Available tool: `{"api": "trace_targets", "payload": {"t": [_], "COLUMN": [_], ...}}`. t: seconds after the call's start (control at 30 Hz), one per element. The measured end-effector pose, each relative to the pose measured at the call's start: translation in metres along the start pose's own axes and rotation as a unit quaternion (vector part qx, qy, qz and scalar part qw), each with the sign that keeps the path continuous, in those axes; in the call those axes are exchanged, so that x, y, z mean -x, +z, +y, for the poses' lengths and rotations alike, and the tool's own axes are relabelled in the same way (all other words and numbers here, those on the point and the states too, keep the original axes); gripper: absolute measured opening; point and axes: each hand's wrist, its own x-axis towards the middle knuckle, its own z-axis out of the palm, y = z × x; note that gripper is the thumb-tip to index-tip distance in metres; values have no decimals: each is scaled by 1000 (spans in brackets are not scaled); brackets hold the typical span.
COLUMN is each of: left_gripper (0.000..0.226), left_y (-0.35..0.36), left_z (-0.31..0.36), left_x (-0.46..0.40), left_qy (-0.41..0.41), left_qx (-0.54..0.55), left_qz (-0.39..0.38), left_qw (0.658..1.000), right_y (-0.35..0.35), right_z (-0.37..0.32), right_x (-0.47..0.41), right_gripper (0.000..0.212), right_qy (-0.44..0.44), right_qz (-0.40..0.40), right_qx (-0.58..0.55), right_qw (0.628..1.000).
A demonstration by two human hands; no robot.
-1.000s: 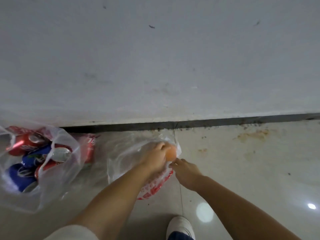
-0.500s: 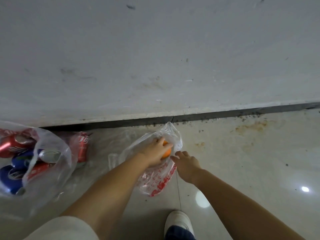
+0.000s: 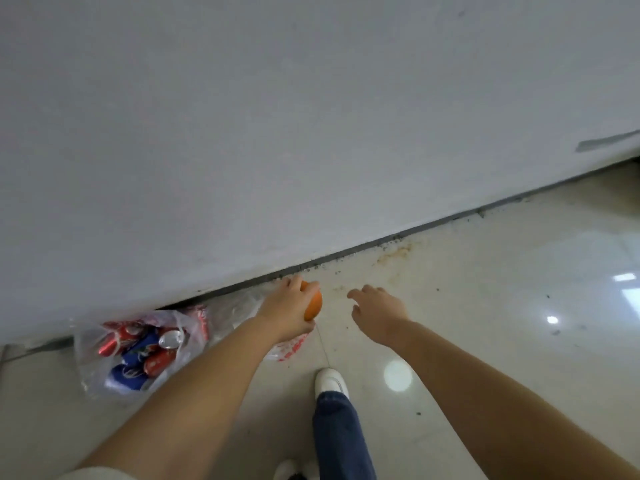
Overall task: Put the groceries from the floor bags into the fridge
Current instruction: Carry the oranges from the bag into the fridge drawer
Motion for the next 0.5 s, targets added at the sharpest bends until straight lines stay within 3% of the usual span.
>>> {"api": "trace_targets", "payload": {"t": [0.2, 0.5], "left_gripper": [69, 71], "left_y": [-84, -160], "left_z": [106, 287], "left_x": [106, 195], "left_qy": [77, 243], "left_qx": [-24, -148], "left_qz": [-8, 8], "left_qw": [997, 959], "right_y": [-80, -112], "right_z": [11, 70], "right_x": [163, 404], "right_gripper": [43, 43], "right_qy": [83, 236], "right_qz": [75, 205], "right_qx": [-58, -183], "right_qw": [992, 932]}}
